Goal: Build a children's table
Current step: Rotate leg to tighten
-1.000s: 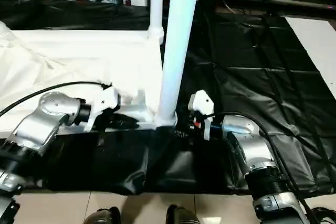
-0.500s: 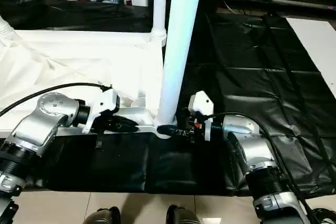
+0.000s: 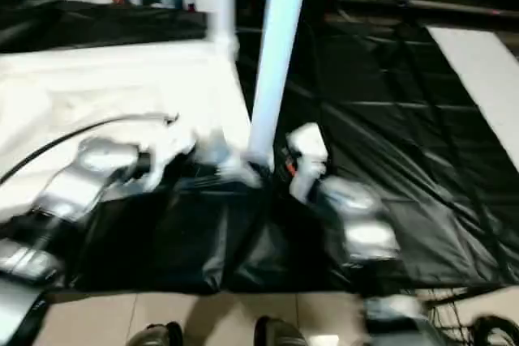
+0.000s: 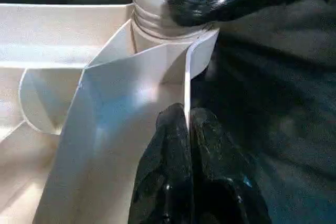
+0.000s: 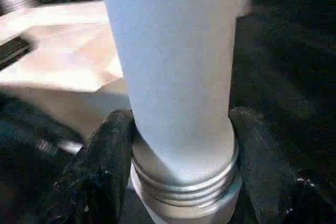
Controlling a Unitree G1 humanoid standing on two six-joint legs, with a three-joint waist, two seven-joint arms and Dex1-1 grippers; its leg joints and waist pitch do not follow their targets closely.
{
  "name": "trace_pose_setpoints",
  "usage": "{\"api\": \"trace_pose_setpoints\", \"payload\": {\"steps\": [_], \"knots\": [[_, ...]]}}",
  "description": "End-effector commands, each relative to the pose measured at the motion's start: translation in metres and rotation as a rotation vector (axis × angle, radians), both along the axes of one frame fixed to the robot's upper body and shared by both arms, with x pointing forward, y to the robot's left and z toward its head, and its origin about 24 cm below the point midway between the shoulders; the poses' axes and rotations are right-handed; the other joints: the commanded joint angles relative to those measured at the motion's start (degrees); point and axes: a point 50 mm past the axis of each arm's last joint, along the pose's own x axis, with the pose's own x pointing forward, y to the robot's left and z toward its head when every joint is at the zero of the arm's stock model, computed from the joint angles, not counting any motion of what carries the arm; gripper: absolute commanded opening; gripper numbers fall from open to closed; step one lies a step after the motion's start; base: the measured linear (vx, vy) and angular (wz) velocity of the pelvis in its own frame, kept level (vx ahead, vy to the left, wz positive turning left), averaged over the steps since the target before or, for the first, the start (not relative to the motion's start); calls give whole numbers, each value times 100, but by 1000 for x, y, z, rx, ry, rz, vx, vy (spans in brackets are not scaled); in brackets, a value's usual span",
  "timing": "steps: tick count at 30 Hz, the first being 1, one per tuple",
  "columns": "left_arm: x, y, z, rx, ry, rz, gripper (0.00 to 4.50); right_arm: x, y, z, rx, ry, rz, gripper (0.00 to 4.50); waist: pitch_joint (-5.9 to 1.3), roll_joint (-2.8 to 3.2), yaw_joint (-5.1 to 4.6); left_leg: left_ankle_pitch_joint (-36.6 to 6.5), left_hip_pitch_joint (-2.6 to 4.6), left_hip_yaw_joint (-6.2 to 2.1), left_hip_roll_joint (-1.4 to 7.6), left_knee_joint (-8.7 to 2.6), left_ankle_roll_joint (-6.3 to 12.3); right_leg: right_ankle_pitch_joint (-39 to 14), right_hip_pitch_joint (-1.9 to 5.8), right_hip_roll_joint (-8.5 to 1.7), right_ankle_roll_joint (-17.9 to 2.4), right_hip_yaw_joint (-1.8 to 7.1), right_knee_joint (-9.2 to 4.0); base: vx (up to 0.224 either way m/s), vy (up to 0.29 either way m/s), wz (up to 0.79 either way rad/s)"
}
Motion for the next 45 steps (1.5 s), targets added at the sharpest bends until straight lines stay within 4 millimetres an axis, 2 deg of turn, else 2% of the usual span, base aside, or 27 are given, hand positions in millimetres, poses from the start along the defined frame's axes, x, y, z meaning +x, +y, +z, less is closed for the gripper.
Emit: {"api": "trace_pose_setpoints", "payload": {"steps": [1,4,5,8,11,14,15,17,22,24,27,28,29,30,31,32,33,35,36,38,40,43,45], "knots": [[3,-15,-23,21,63,104,0,-1,18,-25,-108,106,-117,251,-289,17,8,-1094,75,-148,311,-408,171,-1915,205,-507,-1048,339,-544,0,0,0],[6,-20,-24,28,60,134,0,0,28,-26,-128,104,-151,249,-281,12,14,-1213,88,-160,297,-418,105,-2075,210,-521,-1000,342,-560,0,0,0],[9,-23,-25,29,56,156,0,2,35,-26,-130,100,-189,249,-273,-15,13,-1254,77,-160,302,-426,148,-2075,210,-517,-943,345,-565,0,0,0],[11,-25,-25,37,53,155,0,1,45,-24,-149,82,-185,249,-273,-9,38,-1273,76,-173,298,-445,180,-2093,220,-521,-858,347,-570,0,0,0],[9,-23,-25,49,53,133,0,-1,47,-25,-140,85,-179,249,-278,-9,47,-1253,65,-170,303,-448,230,-2006,229,-528,-837,354,-569,0,0,0],[8,-21,-27,53,60,118,0,-1,46,-23,-93,85,-180,249,-276,-13,50,-1310,67,-171,303,-456,234,-2174,221,-532,-799,354,-587,0,0,0],[8,-20,-28,58,64,108,0,0,44,-20,-50,74,-177,305,-278,-3,53,-1346,70,-173,306,-459,240,-2225,217,-540,-789,357,-598,0,0,0],[7,-18,-29,64,73,88,0,2,41,-15,-30,53,-182,321,-289,-4,53,-1231,51,-173,307,-464,252,-2051,234,-529,-821,352,-577,0,0,0],[1,-8,-30,104,105,31,0,8,28,5,-43,-32,-67,355,-304,3,48,-1084,38,-166,321,-449,331,-1674,270,-529,-992,347,-534,0,0,0],[-3,-4,-29,125,120,-16,0,8,19,11,-80,-57,40,382,-325,4,43,-935,31,-166,327,-437,408,-1407,303,-527,-1089,342,-508,0,0,0],[-10,1,-28,136,150,-83,0,3,8,15,-148,-93,186,382,-372,14,37,-442,23,-142,332,-375,585,-430,355,-513,-1375,338,-395,0,0,0],[-15,3,-27,139,168,-133,0,-2,3,15,-169,-111,265,382,-414,19,40,-172,24,-127,318,-335,729,213,388,-490,-1511,333,-317,0,0,0],[-15,3,-27,139,168,-133,0,-2,3,15,-169,-111,265,382,-422,22,33,7,13,-116,313,-312,835,589,387,-484,-1576,339,-269,0,0,0],[-18,5,-26,141,179,-167,0,-5,0,15,-181,-121,319,382,-433,22,30,279,25,-108,319,-289,1016,1162,383,-477,-1722,330,-219,0,0,0],[-34,8,-23,140,215,-320,0,-14,-11,15,-188,-120,431,382,-442,-9,43,365,17,-112,316,-273,1166,1437,415,-481,-1810,320,-189,0,0,0],[-40,9,-22,139,234,-380,0,-17,-14,15,-184,-115,461,382,-453,-9,45,389,-11,-122,322,-265,1224,1540,445,-505,-1837,324,-159,0,0,0],[-45,11,-22,147,251,-414,0,-19,-19,15,-191,-113,494,382,-429,4,37,420,10,-100,333,-262,1295,1595,396,-494,-1864,329,-169,0,0,0],[-49,14,-21,160,267,-429,0,-23,-23,14,-204,-104,548,382,-423,38,60,247,55,-93,358,-267,1272,1343,361,-486,-1920,314,-190,0,0,0],[-49,15,-21,160,269,-430,0,-24,-23,14,-206,-103,556,382,-411,48,81,144,90,-89,376,-283,1215,1007,334,-478,-1920,310,-217,0,0,0],[-52,18,-20,164,280,-438,0,-28,-27,15,-221,-94,615,382,-385,42,95,-89,75,-100,385,-303,1052,478,353,-492,-1875,310,-251,0,0,0],[-53,22,-18,170,283,-443,0,-31,-30,14,-236,-76,666,382,-363,45,95,-403,76,-111,382,-329,830,-119,349,-507,-1773,317,-316,0,0,0],[-52,26,-16,174,274,-432,0,-35,-32,14,-245,-56,719,382,-336,36,87,-774,80,-122,365,-355,604,-766,338,-518,-1619,331,-390,0,0,0],[-52,28,-16,175,272,-429,0,-36,-33,13,-246,-49,737,382,-352,29,93,-756,79,-122,353,-349,541,-846,344,-521,-1542,344,-396,0,0,0]]}}
